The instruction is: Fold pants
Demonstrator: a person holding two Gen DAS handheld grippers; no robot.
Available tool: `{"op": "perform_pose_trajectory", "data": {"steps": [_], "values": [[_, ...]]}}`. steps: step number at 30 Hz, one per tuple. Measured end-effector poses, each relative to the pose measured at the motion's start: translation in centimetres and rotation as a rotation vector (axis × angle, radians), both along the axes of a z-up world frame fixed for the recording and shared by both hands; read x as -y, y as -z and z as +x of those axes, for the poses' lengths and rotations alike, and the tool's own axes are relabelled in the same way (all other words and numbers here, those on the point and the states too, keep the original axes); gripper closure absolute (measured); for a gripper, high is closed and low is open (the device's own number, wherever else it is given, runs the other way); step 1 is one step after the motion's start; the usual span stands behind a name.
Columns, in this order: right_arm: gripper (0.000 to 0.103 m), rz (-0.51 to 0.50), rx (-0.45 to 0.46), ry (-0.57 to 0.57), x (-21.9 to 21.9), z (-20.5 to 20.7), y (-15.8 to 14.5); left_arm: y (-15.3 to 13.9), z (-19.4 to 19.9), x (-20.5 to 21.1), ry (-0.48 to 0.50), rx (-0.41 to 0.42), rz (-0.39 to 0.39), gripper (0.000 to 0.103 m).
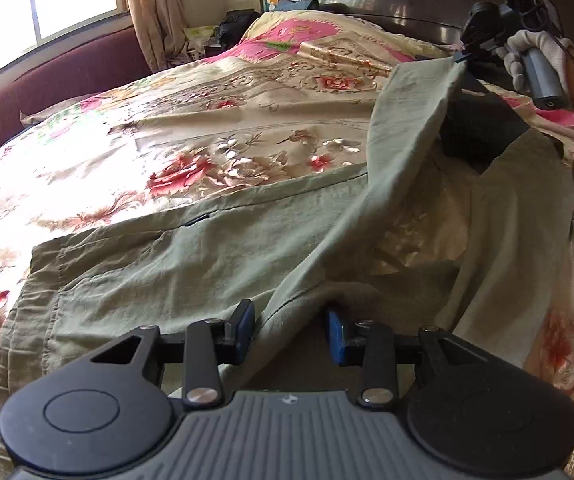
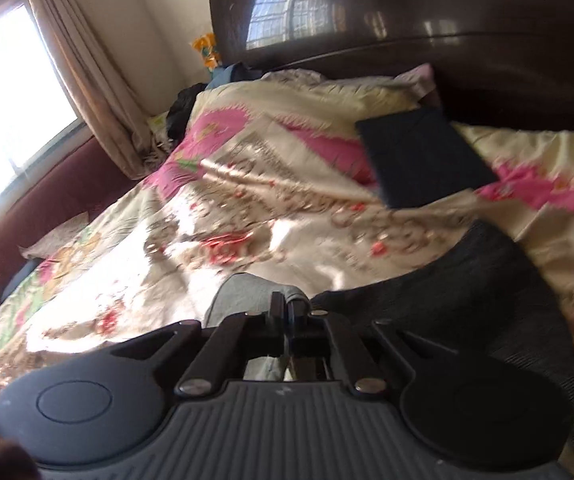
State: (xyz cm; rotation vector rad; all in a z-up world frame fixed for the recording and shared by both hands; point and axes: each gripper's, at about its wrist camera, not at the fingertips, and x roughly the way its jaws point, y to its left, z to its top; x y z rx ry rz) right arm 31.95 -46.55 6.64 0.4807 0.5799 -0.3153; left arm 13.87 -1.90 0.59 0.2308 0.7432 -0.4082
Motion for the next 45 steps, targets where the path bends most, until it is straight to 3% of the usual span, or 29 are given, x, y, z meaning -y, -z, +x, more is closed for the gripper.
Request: {"op": "perform_pose_trajectory", "data": {"steps": [3, 5, 7, 9, 15, 19, 21, 23, 24, 25, 27, 31, 36, 40, 41, 44, 45], "values": [[0.092, 0.035, -0.108, 0.000, 2.8, -1.4, 0.9, -0.3, -0.1, 0.5, 0.018, 0.005, -0.004, 0.051], [0.090, 0.037, -0.119, 0.008, 3.4, -2.9, 1.2, -0.6, -0.3, 0.7, 0.020, 0.010, 0.008, 0.051], [0.067, -0.005, -0.090, 0.011, 3.6, -5.2, 1.0, -1.1, -0.8, 0.7, 0.023, 0.018, 0.015, 0.051], [0.055, -0.044, -0.071, -0.006, 4.0, -7.9, 0.9, -1.4, -1.4, 0.8, 0.030, 0.025, 0.022, 0.049], [0.054, -0.129, -0.197, -0.091, 3.9, -15.4, 3.6, -1.4, -3.0, 2.0, 0.067, 0.027, 0.049, 0.046], [0.048, -0.092, -0.274, -0.147, 3.6, -17.5, 7.1, -1.2, -4.4, 2.5, 0.075, 0.011, 0.071, 0.046], [0.046, -0.100, -0.267, -0.152, 3.3, -17.9, 8.2, -1.3, -5.1, 2.6, 0.068, 0.009, 0.083, 0.046], [0.047, -0.106, -0.256, -0.161, 3.0, -18.0, 8.3, -1.5, -5.7, 2.5, 0.056, 0.008, 0.093, 0.045], [0.059, -0.090, -0.248, -0.166, 3.2, -18.1, 8.1, -1.7, -6.0, 2.5, 0.050, 0.008, 0.097, 0.045], [0.078, -0.072, -0.246, -0.167, 3.5, -18.2, 7.9, -1.8, -6.3, 2.5, 0.046, 0.009, 0.099, 0.045], [0.096, -0.023, -0.240, -0.169, 4.4, -18.6, 7.7, -2.0, -6.7, 2.5, 0.044, 0.011, 0.100, 0.045], [0.098, 0.065, -0.190, -0.150, 6.0, -20.1, 6.8, -2.3, -7.1, 3.6, 0.063, 0.021, 0.105, 0.045], [0.098, 0.005, -0.101, -0.096, 7.7, -22.3, 2.9, -3.0, -7.5, 4.9, 0.104, 0.049, 0.105, 0.043], [0.095, -0.225, -0.317, -0.069, 7.5, -20.2, 5.1, -1.8, -7.4, 5.8, 0.115, 0.013, 0.106, 0.038], [0.091, -0.233, -0.379, -0.082, 7.3, -19.6, 5.9, -1.4, -7.3, 5.9, 0.118, 0.003, 0.114, 0.038], [0.087, -0.262, -0.347, -0.073, 6.3, -20.2, 5.5, -0.5, -7.8, 6.1, 0.133, -0.014, 0.145, 0.038], [0.079, -0.272, -0.331, -0.065, 6.0, -20.4, 5.1, -0.5, -7.9, 5.9, 0.135, -0.020, 0.146, 0.038]]}}
